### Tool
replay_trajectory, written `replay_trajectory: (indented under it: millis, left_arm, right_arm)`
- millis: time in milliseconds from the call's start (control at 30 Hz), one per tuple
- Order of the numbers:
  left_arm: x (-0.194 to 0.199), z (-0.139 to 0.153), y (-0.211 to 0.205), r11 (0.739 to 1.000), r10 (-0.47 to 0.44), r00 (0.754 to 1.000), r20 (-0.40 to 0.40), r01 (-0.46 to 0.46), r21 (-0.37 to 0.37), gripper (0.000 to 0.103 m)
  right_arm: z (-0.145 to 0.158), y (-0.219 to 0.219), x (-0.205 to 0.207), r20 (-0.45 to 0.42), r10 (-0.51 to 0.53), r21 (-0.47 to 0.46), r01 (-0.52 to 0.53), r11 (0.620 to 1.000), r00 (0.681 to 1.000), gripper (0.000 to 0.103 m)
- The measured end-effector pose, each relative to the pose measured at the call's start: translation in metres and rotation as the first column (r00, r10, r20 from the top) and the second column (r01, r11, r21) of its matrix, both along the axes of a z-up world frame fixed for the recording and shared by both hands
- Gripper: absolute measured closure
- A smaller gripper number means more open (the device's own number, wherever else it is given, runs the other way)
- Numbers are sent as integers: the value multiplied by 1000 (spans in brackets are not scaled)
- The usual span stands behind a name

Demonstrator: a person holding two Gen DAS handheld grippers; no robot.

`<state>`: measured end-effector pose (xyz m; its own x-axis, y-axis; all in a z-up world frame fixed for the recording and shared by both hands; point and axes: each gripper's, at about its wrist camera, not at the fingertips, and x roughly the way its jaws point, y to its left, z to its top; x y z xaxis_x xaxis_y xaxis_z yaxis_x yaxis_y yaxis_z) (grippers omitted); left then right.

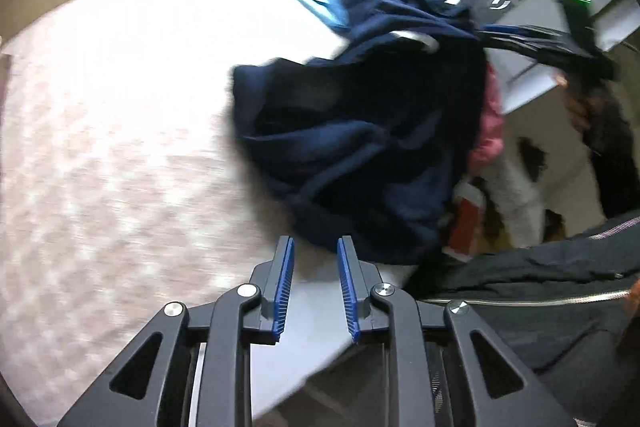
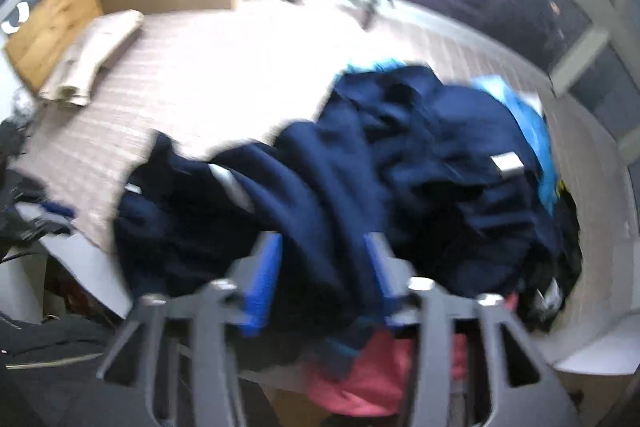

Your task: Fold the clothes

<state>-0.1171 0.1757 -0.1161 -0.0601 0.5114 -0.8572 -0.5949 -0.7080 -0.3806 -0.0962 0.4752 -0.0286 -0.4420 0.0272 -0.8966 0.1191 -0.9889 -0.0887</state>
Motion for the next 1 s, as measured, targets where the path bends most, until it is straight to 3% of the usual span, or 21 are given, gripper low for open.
replay_trajectory:
  millis: [33,133,167,233,367,500,600,633,667,733,867,1000]
  left_arm:
    - [-5,1,-5,1000,11,1000,-12,-11,-7,82]
    - [-21,-1,-15,999,34,999,-23,-35,-14,82]
    - [-23,-1,-18,999,36,999,-30,-37,-17,82]
    - [-29,1,-24,999,32,999,-45,-32,-14,82]
    - [-39,3,-29,1000,7,998,-63,-6,12,82]
    - [-52,3,-27,999,-32,997,-74,34,22,82]
    - [-57,4,-28,999,-47,995,-82,49,21,82]
    - [-59,6,-28,998,-52,995,-86,54,22,82]
    - [-61,8,-28,998,-56,994,-94,59,22,82]
    - [-64,12,-27,998,-65,992,-111,68,20,82]
    - [-72,19,-15,994,-101,986,-131,106,31,82]
    - [-78,23,17,982,-176,974,-141,183,45,82]
  right_arm:
    - [0,-12,3,-10,20,15,-20,1000,1000,43]
    - [-10,-20,5,-14,2,190,1,982,1000,43]
    - [-14,-13,4,9,-36,189,34,981,999,43]
    - [-19,-2,4,81,-85,82,78,994,993,43]
    - [-35,-41,10,129,25,-220,4,976,991,43]
    - [-91,-97,-5,165,109,-197,-76,977,980,43]
    - [-128,-120,-13,217,129,-125,-104,987,968,44]
    - [-131,-120,-12,226,130,-135,-101,986,965,64]
    - [-129,-116,-10,232,127,-156,-92,983,964,98]
    - [-113,-99,0,219,93,-179,-54,982,971,98]
    - [-35,-29,44,94,-80,-160,95,983,992,98]
    - [39,41,89,-33,-262,-137,256,957,964,98]
